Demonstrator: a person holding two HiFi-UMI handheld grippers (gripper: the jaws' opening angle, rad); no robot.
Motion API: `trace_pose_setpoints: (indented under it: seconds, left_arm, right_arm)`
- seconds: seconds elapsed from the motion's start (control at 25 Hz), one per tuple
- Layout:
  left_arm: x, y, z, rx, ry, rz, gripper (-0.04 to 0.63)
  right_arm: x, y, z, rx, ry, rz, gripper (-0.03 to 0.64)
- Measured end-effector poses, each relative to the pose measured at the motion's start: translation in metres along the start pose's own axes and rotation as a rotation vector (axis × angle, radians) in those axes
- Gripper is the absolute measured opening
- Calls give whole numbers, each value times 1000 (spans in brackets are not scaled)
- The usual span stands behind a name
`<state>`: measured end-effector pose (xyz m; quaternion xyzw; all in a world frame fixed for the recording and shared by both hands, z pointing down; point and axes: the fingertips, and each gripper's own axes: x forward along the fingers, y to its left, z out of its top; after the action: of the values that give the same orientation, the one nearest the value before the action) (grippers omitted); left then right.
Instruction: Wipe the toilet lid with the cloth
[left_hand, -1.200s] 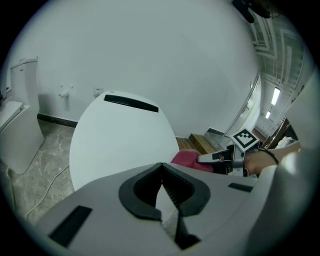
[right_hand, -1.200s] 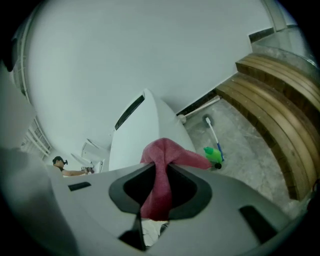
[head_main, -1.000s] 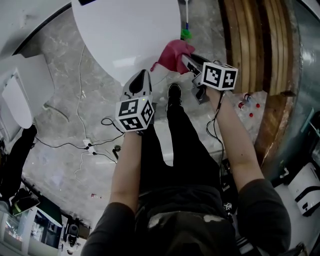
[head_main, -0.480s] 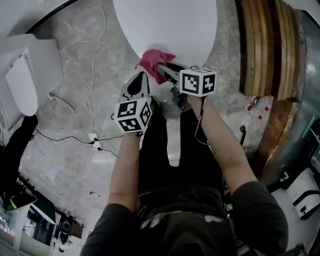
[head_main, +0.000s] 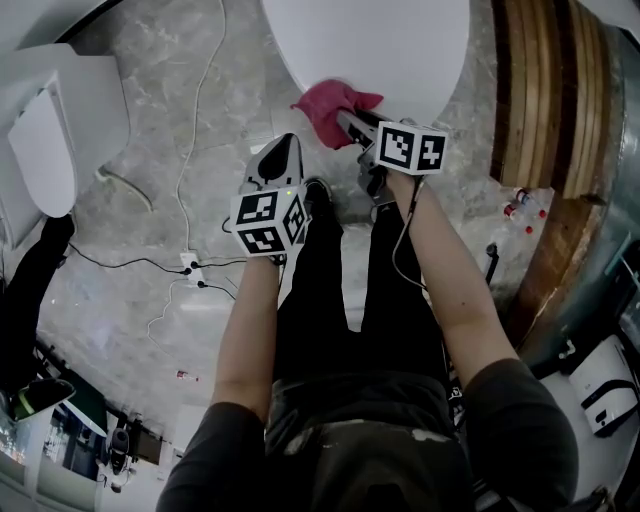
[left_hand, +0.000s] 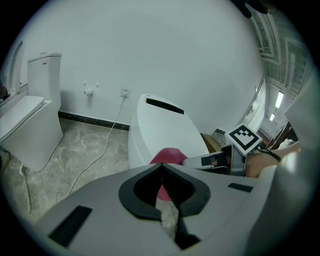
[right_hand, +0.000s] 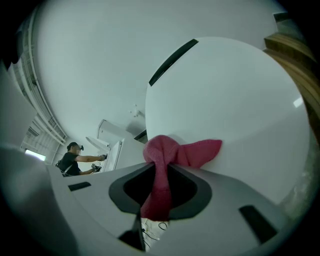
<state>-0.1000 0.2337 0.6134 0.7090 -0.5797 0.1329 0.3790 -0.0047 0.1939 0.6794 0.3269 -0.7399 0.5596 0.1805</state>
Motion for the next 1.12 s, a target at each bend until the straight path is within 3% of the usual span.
trace_pose_setpoints:
  seconds: [0.32,0.68,0.88,1.12]
  left_arm:
    - [21,-57,1,11,1,-29,8]
    - [46,-123,3,19,-23,-6,8]
    - [45,-155,13,20,-50,25,8]
    - [26,-187,50,13,-121,21,8]
  right_arm:
    - [-67,-63,-2,8,19,-71,67]
    - [-137,-141,53,-7,-34,-133,67]
    - [-168,-140,79,-53,-35,-85,67]
    - [-201,-97,94,-122,-38,-1,67]
